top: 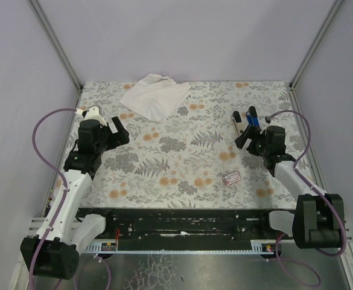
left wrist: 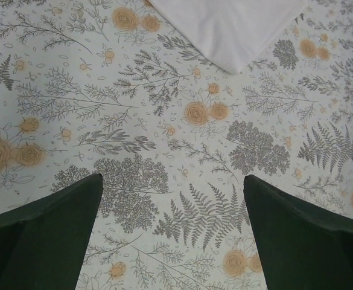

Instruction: Load the staples into the stapler

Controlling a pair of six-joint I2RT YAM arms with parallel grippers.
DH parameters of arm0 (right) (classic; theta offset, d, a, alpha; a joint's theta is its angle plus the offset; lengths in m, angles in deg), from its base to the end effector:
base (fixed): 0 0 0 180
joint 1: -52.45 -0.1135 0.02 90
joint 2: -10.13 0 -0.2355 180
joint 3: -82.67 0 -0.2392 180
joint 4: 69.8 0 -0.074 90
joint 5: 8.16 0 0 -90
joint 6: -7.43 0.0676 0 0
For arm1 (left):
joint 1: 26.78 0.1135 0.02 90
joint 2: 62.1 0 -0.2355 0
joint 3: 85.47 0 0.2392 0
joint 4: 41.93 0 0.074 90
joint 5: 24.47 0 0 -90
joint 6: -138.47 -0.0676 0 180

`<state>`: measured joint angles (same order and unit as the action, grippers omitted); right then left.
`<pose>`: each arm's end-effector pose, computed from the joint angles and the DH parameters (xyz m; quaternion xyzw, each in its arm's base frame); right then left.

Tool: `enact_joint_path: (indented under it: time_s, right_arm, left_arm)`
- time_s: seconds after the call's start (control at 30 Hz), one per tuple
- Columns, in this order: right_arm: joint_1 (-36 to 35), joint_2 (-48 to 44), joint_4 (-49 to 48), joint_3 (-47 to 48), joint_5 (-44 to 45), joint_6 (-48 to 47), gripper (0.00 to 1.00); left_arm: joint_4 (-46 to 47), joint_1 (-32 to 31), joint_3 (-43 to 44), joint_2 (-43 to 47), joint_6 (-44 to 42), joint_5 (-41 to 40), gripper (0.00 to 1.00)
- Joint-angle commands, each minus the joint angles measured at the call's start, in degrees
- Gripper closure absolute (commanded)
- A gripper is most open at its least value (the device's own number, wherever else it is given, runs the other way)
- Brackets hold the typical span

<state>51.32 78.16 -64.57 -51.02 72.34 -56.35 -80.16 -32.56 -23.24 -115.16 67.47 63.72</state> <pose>0.2792 0.0167 0.1796 0.1422 0.8386 0.1918 0.4896 0.2374 -0.0219 0.2711 -0.1072 0.8551 -0.0955 0.4981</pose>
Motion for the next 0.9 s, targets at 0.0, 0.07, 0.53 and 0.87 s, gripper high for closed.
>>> enact_joint_path:
  time_s: [0.0, 0.07, 0.53, 0.87]
  right_arm:
    - [-0.2, 1.5, 12.0, 2.4, -4.4, 1.2, 0.06]
    - [-0.2, 1.7, 14.7, 2.1, -4.5, 1.3, 0.07]
    - [-0.7, 5.0, 18.8, -0.5, -12.9, 3.1, 0.35]
    - [-0.8, 2.4, 23.9, -2.2, -10.6, 2.3, 0.36]
  left_arm:
    - [3.7, 0.2, -0.7, 0.1, -3.2, 4.7, 0.0]
    - [3.7, 0.2, -0.7, -0.4, -3.4, 6.5, 0.0]
    - [3.8, 0.1, -1.9, 2.7, -4.8, 4.4, 0.0]
    - [3.4, 0.1, -1.9, 3.2, -4.5, 4.2, 0.0]
